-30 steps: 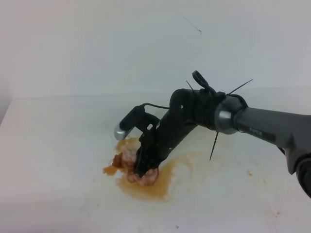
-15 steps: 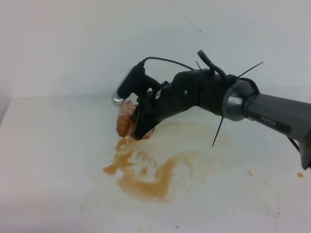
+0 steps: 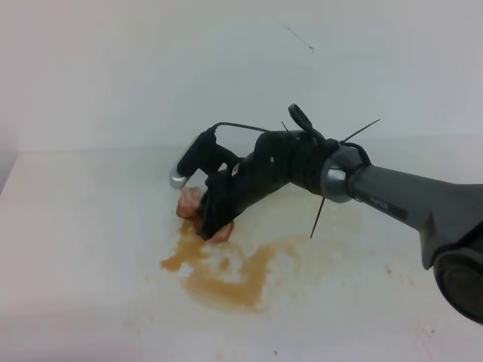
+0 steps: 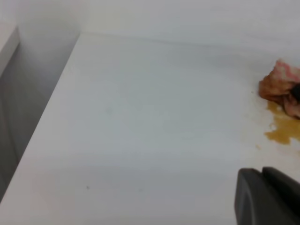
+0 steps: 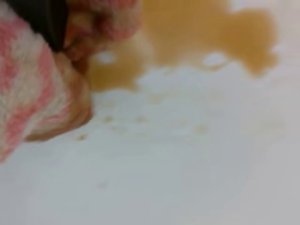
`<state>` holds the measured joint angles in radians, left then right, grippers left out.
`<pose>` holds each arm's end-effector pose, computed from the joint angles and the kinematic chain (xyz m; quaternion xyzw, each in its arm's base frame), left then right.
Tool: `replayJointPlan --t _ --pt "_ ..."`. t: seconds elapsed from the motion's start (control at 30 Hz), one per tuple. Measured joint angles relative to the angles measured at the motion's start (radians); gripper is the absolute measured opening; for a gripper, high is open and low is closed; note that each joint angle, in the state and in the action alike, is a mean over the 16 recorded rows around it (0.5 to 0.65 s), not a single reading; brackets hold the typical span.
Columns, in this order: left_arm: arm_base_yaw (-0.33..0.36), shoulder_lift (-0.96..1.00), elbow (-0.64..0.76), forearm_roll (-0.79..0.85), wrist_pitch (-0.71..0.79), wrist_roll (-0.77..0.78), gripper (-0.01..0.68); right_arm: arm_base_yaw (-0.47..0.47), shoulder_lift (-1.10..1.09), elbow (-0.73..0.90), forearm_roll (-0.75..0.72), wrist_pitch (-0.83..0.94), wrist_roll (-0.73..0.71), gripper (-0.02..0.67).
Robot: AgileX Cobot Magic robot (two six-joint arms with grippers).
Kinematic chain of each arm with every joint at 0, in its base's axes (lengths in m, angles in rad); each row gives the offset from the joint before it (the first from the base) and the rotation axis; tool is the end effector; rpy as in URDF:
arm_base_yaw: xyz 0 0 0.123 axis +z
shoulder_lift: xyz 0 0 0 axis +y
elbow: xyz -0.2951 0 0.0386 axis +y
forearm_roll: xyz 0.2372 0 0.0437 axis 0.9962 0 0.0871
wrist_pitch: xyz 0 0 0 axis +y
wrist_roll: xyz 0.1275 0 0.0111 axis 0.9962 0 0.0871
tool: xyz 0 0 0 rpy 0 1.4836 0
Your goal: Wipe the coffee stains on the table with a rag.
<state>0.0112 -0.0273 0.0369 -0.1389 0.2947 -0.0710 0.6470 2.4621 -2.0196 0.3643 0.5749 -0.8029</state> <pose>0.0666 -0.0044 0.1677 -0.0711 0.7754 -0.0760 0.6228 0.4358 0.3603 0.1180 -0.5342 0.7738 0.1168 0.3197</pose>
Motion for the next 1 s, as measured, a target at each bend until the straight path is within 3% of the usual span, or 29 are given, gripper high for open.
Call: replayJointPlan --t 0.53,1.0 --pt "0.001 -0.002 0.002 0.0 -0.001 0.0 0.0 0.04 0.019 -0.012 0.151 0.307 -0.085 0.042" --pt "0.001 -0.002 0.002 0.0 -0.001 0.0 0.0 0.069 -0.028 -0.022 0.206 0.335 -0.016 0.041"
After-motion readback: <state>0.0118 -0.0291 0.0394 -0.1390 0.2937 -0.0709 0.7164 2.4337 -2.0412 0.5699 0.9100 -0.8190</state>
